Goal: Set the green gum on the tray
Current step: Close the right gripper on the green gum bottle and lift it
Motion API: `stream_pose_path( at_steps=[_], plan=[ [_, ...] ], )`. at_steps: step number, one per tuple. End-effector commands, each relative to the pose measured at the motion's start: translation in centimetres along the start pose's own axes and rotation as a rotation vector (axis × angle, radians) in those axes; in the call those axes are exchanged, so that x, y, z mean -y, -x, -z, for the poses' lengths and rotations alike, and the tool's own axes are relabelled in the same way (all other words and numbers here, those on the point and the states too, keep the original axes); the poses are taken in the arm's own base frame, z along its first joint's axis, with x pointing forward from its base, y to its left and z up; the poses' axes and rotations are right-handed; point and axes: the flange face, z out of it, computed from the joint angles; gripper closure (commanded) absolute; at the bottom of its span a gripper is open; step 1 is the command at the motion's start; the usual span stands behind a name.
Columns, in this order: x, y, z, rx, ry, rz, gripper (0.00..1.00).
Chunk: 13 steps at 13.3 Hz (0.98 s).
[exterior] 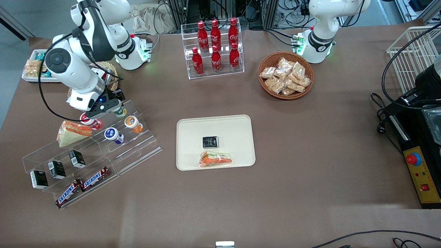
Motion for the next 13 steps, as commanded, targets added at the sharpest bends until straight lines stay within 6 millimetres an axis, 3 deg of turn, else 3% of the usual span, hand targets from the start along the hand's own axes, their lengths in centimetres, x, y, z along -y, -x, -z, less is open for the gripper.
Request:
stream_pose_path(
  at_steps=[1, 2, 7, 12, 13],
  plan=[
    [1.4, -1.5, 3.8, -0.018, -0.016, -0.006, 0.76],
    [1.9, -2.0, 4.3, -0.031, -0.032, -0.048, 0.76],
    [10.4, -6.3, 4.7, -0.031, -0.068, -0.166, 0.76],
    [17.1, -11.1, 0.1, -0.029, -0.086, -0.292, 0.76],
    [17.6, -11.9, -1.0, -0.03, -0.097, -0.316, 0.76]
  ],
)
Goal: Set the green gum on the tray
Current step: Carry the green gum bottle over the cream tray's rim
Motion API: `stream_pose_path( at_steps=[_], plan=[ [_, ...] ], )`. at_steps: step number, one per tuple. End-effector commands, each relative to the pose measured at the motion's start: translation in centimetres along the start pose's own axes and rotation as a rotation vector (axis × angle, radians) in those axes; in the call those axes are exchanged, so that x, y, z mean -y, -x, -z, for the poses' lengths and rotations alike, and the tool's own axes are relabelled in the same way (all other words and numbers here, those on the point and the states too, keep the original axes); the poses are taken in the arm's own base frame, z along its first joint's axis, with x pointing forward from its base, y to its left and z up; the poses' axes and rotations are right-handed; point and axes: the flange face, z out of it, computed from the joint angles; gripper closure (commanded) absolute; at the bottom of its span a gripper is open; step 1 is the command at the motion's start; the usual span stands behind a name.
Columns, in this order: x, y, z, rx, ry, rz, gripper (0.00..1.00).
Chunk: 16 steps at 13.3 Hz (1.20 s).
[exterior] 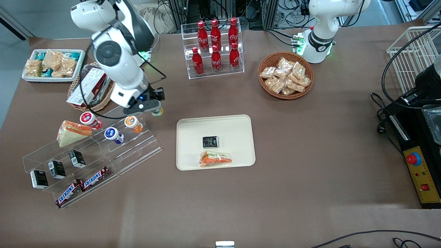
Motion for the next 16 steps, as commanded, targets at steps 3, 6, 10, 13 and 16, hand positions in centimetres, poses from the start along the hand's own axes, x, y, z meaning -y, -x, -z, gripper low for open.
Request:
stream_pose_path(
  at_steps=[3, 6, 10, 13, 16],
  plan=[
    [4.1, -3.5, -4.1, 0.014, -0.06, -0.112, 0.76],
    [5.9, -4.4, -7.6, 0.014, -0.072, -0.146, 0.75],
    [8.3, -4.2, -12.7, 0.025, -0.042, -0.205, 0.75],
    [7.9, -4.5, -14.3, 0.027, -0.016, -0.188, 0.75],
    [7.6, -4.6, -15.4, 0.039, -0.011, -0.192, 0.75]
  ],
)
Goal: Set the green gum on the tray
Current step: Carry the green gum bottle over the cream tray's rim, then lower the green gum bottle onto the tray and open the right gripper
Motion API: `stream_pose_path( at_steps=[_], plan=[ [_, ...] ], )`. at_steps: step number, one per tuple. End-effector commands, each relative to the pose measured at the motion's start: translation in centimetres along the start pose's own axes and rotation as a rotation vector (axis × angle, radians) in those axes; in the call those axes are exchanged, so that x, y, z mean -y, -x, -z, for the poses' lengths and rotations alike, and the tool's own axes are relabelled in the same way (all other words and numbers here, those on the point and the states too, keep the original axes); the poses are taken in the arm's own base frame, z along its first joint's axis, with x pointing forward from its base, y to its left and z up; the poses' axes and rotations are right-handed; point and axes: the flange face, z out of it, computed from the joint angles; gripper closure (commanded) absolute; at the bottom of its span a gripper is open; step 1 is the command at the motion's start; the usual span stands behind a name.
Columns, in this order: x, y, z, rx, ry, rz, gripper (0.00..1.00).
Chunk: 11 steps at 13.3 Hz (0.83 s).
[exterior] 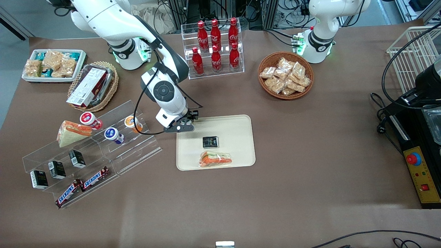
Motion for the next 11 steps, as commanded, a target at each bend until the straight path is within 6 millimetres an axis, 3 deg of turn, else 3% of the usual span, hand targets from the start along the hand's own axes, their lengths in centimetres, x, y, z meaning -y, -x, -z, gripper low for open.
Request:
stream_pose_path(
  at_steps=[1, 6, 11],
  plan=[
    [0.2, -1.1, -0.3, -0.023, -0.004, -0.01, 0.75],
    [-0.9, -2.1, -2.2, -0.034, 0.018, -0.001, 0.75],
    [-1.1, -2.3, -2.7, -0.037, 0.019, -0.003, 0.74]
  ],
)
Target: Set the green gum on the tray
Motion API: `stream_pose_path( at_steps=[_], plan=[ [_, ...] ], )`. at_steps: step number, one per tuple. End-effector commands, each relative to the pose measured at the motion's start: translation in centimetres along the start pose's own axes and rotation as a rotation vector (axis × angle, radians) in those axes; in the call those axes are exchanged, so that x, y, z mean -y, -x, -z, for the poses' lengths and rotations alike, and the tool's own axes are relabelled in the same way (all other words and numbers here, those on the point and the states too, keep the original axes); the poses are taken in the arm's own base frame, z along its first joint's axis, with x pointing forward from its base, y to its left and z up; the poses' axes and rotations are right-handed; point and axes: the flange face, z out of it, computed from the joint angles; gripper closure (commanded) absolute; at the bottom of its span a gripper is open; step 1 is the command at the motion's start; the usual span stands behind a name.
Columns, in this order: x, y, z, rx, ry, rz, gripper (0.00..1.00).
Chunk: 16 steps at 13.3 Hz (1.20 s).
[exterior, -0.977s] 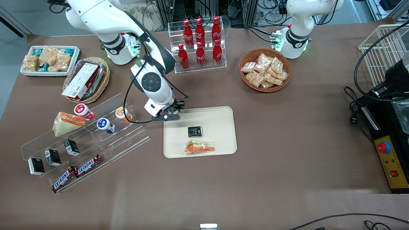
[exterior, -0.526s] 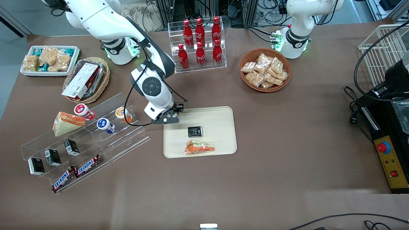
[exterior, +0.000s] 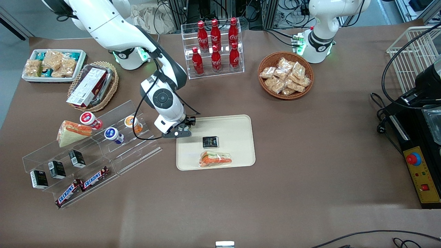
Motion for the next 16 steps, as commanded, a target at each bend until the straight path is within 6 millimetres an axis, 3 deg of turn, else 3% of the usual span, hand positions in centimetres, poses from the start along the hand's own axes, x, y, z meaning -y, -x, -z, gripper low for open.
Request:
stream_pose_path(
  at_steps=[1, 2, 3, 4, 7, 8, 13, 16],
  plan=[
    [0.3, -0.7, -0.2, -0.015, 0.001, -0.006, 0.71],
    [0.4, -0.6, -0.1, -0.016, 0.0, -0.006, 0.43],
    [0.4, -0.6, -0.1, -0.017, 0.001, -0.005, 0.08],
    [0.4, -0.6, 0.0, -0.018, 0.001, -0.003, 0.01],
    [0.4, -0.7, 0.6, -0.027, -0.002, 0.005, 0.01],
    [0.5, -0.8, 2.1, -0.051, -0.009, 0.008, 0.01],
    [-1.8, -1.0, 11.9, -0.163, 0.025, 0.059, 0.01],
    [-4.0, -2.4, 19.8, -0.111, 0.081, 0.12, 0.01]
  ],
)
